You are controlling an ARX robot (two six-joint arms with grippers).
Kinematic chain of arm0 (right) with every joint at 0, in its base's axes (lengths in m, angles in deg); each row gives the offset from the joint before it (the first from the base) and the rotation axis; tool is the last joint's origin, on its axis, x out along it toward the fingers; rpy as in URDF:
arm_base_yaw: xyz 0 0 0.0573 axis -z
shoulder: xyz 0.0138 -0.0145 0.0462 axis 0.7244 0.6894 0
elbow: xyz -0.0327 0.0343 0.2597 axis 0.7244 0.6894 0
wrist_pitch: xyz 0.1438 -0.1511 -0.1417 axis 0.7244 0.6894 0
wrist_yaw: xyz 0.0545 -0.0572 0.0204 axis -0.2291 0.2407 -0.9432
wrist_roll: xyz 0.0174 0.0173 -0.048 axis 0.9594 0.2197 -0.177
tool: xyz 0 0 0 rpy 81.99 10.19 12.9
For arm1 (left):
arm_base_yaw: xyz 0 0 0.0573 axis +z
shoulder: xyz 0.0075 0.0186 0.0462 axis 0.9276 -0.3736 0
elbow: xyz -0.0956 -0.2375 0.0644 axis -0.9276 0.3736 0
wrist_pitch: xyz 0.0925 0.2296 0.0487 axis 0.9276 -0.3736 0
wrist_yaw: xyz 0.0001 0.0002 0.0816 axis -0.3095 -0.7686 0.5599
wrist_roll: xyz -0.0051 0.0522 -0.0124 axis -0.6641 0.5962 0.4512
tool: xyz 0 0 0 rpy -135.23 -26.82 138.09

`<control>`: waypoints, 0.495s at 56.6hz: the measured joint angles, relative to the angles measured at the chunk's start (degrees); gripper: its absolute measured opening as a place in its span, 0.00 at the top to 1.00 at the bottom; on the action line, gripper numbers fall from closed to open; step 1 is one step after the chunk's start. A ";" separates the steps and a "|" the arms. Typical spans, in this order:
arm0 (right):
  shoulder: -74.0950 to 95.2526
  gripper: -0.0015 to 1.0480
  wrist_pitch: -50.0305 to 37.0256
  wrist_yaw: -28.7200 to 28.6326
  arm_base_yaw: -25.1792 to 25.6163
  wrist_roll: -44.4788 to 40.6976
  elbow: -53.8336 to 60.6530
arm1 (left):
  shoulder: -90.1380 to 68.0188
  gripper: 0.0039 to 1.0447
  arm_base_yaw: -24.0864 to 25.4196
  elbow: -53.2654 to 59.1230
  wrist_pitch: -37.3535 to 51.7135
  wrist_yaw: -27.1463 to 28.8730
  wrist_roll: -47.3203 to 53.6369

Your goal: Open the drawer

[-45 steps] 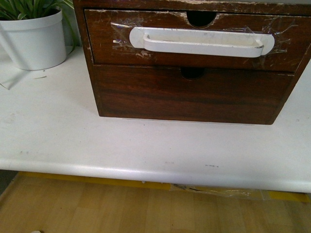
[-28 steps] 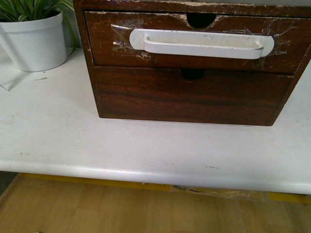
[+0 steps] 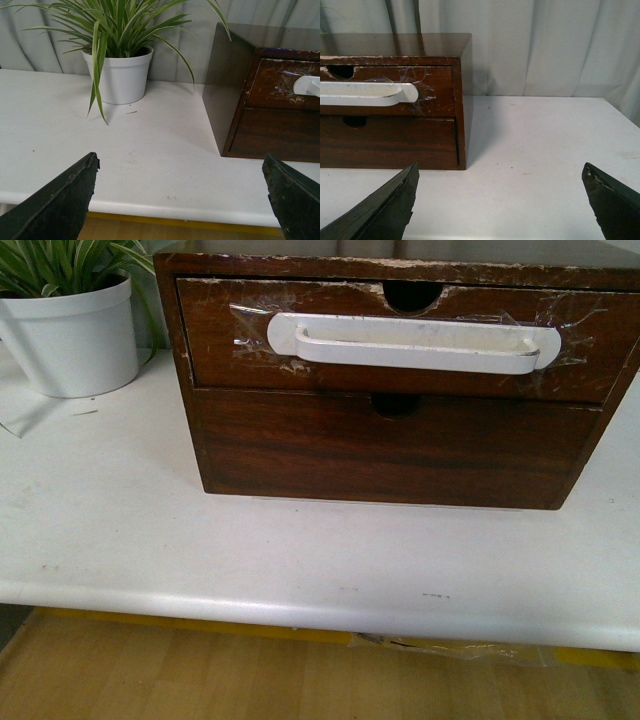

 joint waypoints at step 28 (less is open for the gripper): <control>16.37 0.09 3.65 -34.58 7.82 -8.76 -8.74 | -22.75 0.06 -10.86 -8.57 0.76 33.14 -1.66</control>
